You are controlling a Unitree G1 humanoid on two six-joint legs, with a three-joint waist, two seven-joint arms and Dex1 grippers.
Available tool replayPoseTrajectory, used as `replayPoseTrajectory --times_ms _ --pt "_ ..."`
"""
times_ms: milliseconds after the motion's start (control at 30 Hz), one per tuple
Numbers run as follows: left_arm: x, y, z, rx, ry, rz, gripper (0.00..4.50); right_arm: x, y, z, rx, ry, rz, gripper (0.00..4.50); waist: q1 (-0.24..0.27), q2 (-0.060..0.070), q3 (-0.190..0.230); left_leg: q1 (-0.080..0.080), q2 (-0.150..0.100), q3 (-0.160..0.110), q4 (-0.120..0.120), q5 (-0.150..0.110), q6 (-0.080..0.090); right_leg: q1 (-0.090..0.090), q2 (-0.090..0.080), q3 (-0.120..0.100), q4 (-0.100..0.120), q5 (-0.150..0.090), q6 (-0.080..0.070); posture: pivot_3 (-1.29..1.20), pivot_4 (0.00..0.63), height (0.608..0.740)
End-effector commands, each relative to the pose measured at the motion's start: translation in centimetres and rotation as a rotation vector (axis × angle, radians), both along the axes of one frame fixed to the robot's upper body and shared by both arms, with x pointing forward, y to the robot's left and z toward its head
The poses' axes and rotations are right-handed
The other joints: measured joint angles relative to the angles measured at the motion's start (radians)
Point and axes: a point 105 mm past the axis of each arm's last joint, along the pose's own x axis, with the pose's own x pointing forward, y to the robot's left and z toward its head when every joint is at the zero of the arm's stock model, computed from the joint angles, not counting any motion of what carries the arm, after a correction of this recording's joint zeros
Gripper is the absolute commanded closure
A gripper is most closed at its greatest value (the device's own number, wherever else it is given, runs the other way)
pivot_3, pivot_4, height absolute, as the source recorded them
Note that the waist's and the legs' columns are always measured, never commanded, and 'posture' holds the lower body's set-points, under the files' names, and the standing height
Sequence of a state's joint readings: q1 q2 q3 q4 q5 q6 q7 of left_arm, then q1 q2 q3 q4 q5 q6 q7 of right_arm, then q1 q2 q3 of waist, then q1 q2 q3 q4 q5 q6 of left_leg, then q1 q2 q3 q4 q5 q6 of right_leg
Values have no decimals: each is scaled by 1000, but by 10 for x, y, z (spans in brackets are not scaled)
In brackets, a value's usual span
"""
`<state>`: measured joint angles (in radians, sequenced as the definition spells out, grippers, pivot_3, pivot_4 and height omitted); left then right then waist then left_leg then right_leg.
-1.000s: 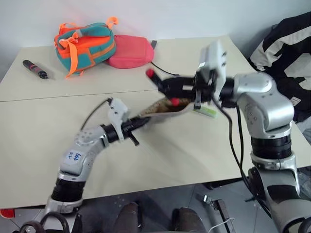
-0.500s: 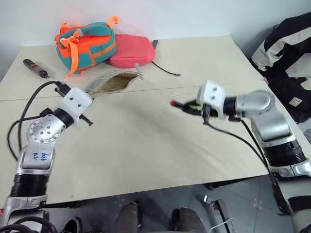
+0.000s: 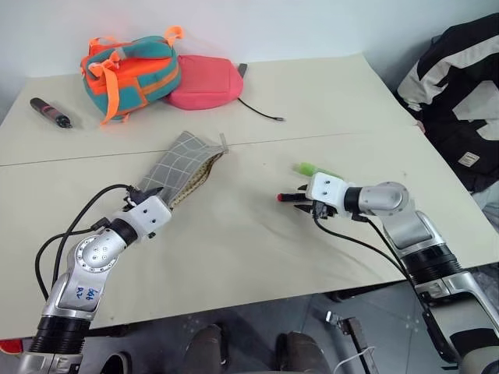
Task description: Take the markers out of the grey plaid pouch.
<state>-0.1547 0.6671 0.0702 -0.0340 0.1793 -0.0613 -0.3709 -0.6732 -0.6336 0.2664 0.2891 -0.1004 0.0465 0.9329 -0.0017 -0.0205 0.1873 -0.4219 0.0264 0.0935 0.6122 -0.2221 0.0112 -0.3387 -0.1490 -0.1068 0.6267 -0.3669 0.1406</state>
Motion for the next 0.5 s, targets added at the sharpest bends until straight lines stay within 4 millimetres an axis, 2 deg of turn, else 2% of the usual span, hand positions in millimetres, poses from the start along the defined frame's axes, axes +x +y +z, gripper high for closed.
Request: replayPoseTrajectory --times_ms 33,67,133,333,400,500 --pt "-10 -7 13 -102 -15 -40 968 -2 0 14 61 -25 0 822 -1 0 0 0 0 0 0 0 0 0 0 0 0 0 0 0 150 740" --pt "-16 -10 15 -155 -3 -62 665 -4 3 20 93 -36 14 499 -2 0 0 0 0 0 0 0 0 0 0 0 0 0 0 0 150 740" --pt "-29 -15 17 -264 26 -98 22 -9 11 32 207 -24 36 480 -3 0 0 0 1 0 0 -1 -1 0 0 0 0 0 0 0 150 740" --pt "-54 -9 28 -511 93 -126 6 -36 20 56 466 57 114 480 -3 0 0 0 2 0 0 -1 -1 0 1 -1 0 0 -1 0 150 740" --pt "-61 -3 28 -611 133 -115 6 -48 19 56 524 97 133 480 1 0 0 1 2 0 1 -2 0 1 1 -1 0 0 -1 0 150 740" --pt "-72 21 19 -790 205 -7 6 -79 19 42 631 184 173 480 4 -1 -1 1 2 -1 1 -5 1 2 0 -1 -1 0 -1 0 150 740"
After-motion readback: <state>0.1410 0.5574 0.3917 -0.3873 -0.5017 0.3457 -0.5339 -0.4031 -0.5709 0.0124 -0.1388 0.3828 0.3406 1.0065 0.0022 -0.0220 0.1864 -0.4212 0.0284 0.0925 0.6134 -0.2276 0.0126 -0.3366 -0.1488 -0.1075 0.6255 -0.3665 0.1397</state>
